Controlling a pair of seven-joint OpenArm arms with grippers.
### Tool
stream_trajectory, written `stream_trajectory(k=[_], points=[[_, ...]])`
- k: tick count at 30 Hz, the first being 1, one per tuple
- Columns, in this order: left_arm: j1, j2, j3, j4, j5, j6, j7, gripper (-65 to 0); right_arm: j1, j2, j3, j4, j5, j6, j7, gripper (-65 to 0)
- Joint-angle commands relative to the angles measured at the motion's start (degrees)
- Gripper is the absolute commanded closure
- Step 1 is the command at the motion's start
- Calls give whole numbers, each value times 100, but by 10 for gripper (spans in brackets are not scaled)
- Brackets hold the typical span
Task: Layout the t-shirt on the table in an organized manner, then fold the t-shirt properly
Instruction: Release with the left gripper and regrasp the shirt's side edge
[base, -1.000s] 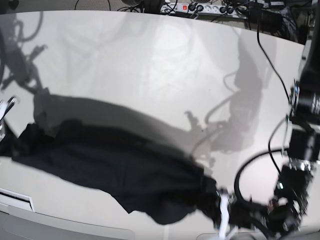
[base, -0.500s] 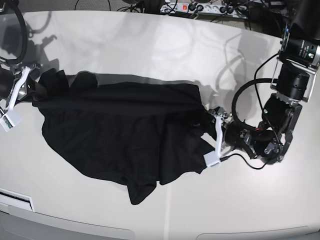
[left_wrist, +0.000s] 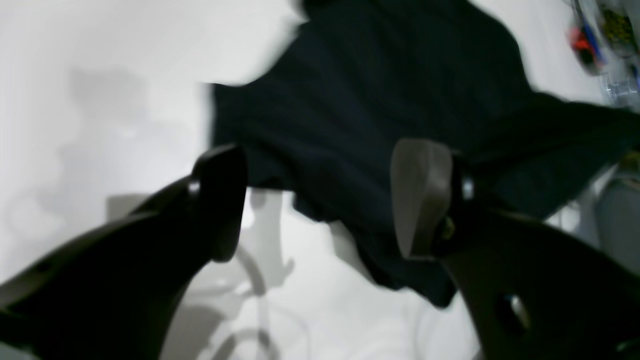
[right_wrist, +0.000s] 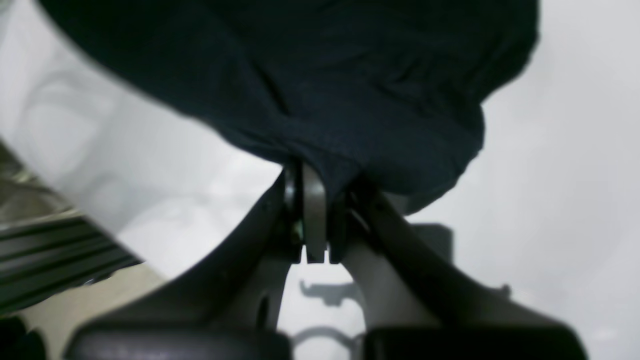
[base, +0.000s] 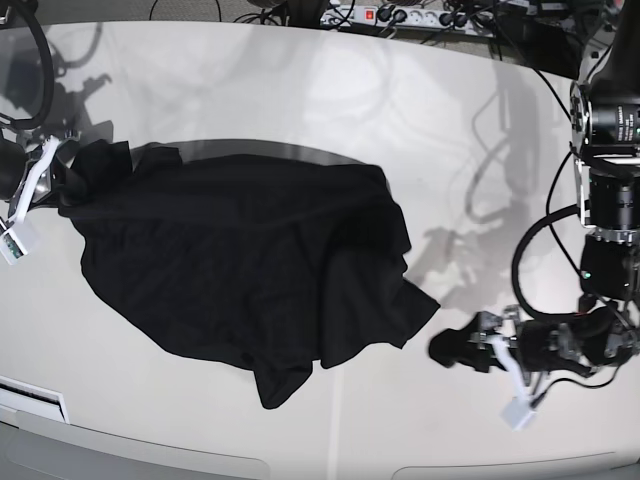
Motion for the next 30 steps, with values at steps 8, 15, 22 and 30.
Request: stream_trajectory(k=[8,15,22,30], points=[[385,-144,-949,83,424,376,-111,-456,61,37,52,76,-511,-785,811,0],[1283,-120,-608,83,-20,85,-105,-456,61,-92,52,76,-638,-793,1032,0],[1882,90,-509,83,50,-190,-417,-456,66,-92,52,76,-632,-796,1032,0],[1982,715,-507,83,979,-173,-1189,-456,142,-92,52,76,-619,-796,1010,0]])
